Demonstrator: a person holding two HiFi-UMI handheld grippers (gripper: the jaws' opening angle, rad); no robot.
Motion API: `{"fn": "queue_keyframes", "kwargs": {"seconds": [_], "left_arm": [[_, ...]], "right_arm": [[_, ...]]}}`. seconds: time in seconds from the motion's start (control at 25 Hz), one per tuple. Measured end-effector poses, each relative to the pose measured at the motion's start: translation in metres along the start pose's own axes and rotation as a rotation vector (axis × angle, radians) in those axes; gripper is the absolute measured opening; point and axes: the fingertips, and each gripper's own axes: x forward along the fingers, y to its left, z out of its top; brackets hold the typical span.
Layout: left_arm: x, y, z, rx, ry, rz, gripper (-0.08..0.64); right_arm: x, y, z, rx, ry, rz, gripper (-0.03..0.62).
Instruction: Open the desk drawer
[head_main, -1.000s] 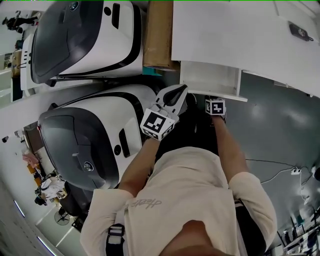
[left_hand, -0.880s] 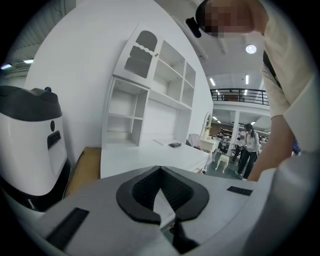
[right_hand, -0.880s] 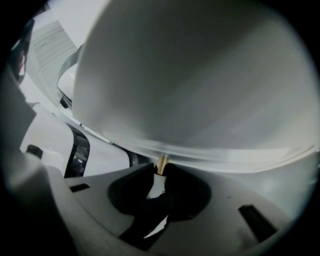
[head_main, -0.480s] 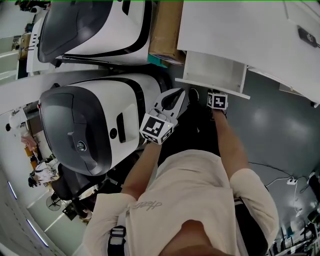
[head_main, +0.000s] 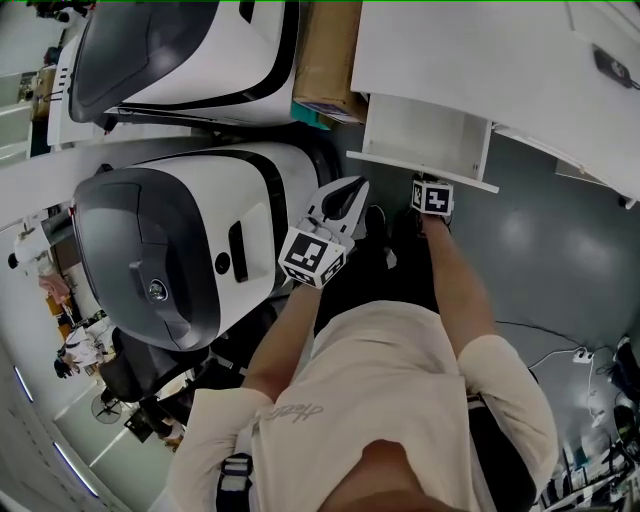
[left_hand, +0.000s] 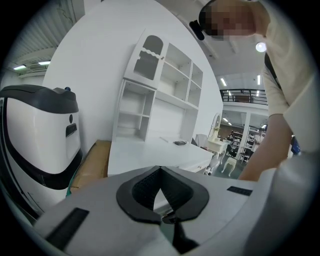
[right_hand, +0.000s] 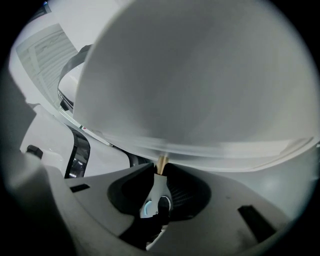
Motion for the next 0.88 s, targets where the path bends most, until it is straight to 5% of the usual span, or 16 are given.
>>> {"fn": "queue_keyframes", "kwargs": {"seconds": [0.88], "left_arm": [[-0.021, 0.01, -0.002, 0.021, 0.011, -0.101, 0.0]], "right_arm": [[-0.016, 0.015, -0.05, 0.05, 0.022, -0.037, 0.087]]}}
